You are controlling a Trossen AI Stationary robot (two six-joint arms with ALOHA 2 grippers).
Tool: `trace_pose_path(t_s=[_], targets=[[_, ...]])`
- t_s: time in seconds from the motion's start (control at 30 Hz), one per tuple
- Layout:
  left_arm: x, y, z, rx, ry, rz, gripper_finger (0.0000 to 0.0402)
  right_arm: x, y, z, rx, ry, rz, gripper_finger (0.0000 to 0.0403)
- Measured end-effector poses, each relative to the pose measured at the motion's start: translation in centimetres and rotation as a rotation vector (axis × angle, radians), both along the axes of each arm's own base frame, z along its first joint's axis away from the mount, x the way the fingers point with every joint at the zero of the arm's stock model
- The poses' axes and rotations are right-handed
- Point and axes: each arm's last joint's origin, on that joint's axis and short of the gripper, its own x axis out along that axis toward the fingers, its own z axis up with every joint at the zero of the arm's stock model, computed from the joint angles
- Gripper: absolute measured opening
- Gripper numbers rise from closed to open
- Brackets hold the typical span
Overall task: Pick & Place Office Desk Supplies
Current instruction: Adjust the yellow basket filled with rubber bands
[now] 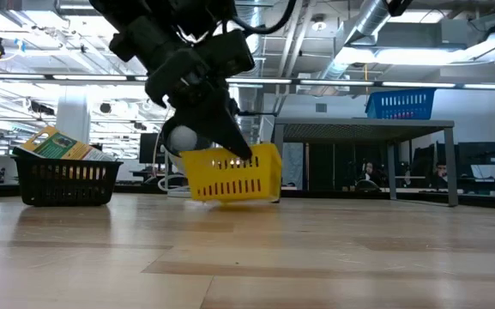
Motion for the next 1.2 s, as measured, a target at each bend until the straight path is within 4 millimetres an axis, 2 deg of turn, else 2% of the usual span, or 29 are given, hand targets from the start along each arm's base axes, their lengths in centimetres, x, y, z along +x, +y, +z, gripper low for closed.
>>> trace_pose_path(t_s=[0.13, 0.3, 0.7, 1.2], targets=[[0.7, -0.3, -1.3, -0.008, 0.03, -0.017, 0.001, 0.5, 0.1, -0.3, 0.013, 0.019, -0.004, 0.0173], [2.6, -1.1, -1.6, -0.005, 0.031, -0.033, 0.0015, 1.3, 0.2, -0.8, 0.011, 0.048, -0.004, 0.0173], [5.0, -1.6, 0.5, -0.006, -0.049, -0.05, 0.0012, 2.2, 0.3, -1.6, 0.021, 0.096, -0.01, 0.0173], [5.5, -2.4, -1.0, -0.033, -0.032, -0.072, 0.0022, 2.2, 0.4, -1.4, 0.057, 0.09, -0.009, 0.0173]])
